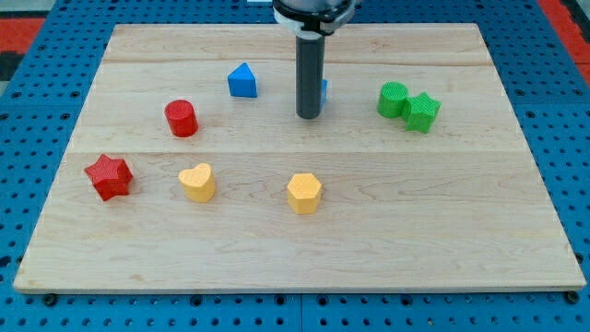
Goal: Place the blue triangle diagonally to the blue cube
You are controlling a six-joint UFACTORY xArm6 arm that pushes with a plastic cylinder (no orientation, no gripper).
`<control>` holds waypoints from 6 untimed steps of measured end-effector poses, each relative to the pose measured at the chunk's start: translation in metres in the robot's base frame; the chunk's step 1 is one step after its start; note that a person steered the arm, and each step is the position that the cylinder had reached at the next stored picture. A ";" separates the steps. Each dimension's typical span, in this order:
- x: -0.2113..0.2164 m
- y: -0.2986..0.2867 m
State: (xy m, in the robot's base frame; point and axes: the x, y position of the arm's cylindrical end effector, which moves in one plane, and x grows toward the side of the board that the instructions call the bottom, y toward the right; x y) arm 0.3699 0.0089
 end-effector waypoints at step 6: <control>-0.043 -0.073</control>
